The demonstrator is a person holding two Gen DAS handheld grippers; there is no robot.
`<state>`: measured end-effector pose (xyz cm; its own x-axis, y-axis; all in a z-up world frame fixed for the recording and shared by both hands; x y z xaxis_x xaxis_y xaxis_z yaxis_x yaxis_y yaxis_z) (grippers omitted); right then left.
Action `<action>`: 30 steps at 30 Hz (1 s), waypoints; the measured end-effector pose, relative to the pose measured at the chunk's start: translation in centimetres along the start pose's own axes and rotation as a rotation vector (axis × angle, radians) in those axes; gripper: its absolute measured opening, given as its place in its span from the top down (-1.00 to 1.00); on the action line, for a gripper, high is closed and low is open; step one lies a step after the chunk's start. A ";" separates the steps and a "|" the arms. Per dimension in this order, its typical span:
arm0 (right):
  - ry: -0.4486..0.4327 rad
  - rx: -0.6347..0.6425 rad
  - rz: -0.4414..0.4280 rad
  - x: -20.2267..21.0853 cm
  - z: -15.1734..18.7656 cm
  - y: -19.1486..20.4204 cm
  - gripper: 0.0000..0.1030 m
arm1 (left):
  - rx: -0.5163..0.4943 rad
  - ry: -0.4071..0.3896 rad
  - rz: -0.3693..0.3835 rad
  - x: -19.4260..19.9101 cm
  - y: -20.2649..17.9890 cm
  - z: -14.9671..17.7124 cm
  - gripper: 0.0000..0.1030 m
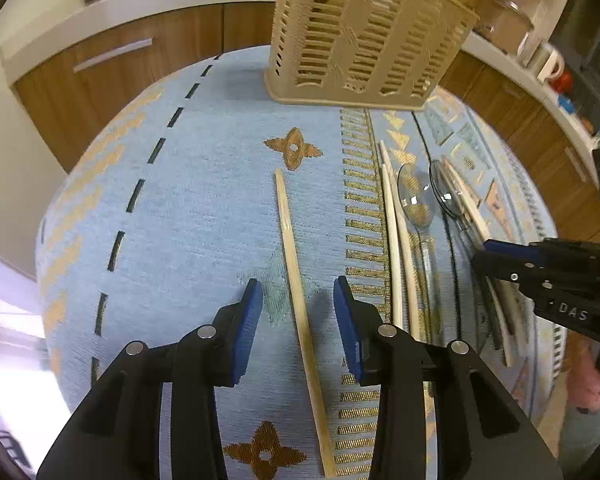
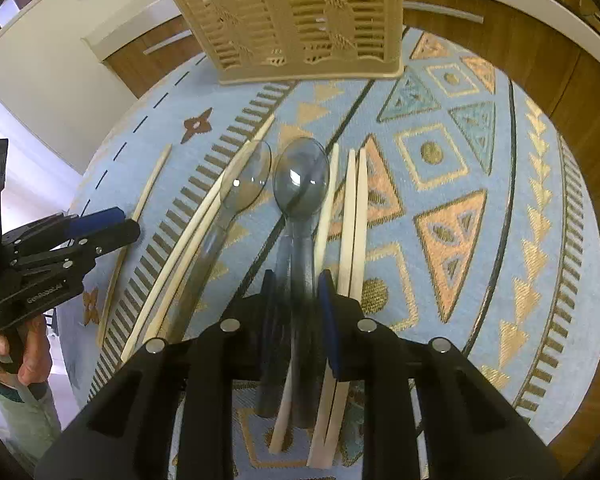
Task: Organize utensils
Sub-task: 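Grasp a spoon with the right tool while the left grasps a chopstick, then carry the spoon and chopstick up and drop them into the caddy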
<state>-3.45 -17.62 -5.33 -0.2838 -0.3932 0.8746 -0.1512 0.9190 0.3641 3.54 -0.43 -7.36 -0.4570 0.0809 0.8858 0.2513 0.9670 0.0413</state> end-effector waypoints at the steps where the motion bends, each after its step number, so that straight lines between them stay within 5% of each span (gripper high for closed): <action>1: 0.002 0.000 0.002 -0.1 -0.2 -0.1 0.63 | -0.016 0.001 -0.022 0.0 -0.3 0.0 0.33; 6: 0.017 0.002 0.010 -0.2 -0.2 0.2 0.80 | -0.092 -0.001 -0.146 0.0 -1.7 0.1 0.35; 8: 0.018 0.005 0.012 -0.2 -0.3 0.3 0.81 | -0.098 -0.004 -0.143 0.1 -1.9 0.2 0.70; 12: 0.000 0.010 -0.026 0.5 -0.2 0.6 0.81 | -0.088 -0.008 -0.170 0.1 -1.6 0.1 0.92; 21: -0.090 0.017 -0.106 2.9 -0.8 0.7 0.81 | 0.076 -0.128 0.068 2.8 -0.2 -0.9 0.93; 30: -0.308 0.118 -0.153 8.4 -4.4 2.0 0.81 | 0.134 -0.456 0.239 11.5 0.2 -6.6 0.93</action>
<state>-1.96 -18.93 4.15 -0.5190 -0.5323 0.6688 -0.3169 0.8465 0.4278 3.96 -0.88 5.85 -0.7322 0.3704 0.5715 0.2961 0.9289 -0.2226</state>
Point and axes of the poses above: each gripper's, at about its wrist camera, not at the fingertips, and x roughly against the way its jaws point, y to its left, z to its underside, the point moved 4 cm from there along -x, roughly the way its jaws point, and after that the axes turned 10 degrees about -z, right-handed, at the moved point
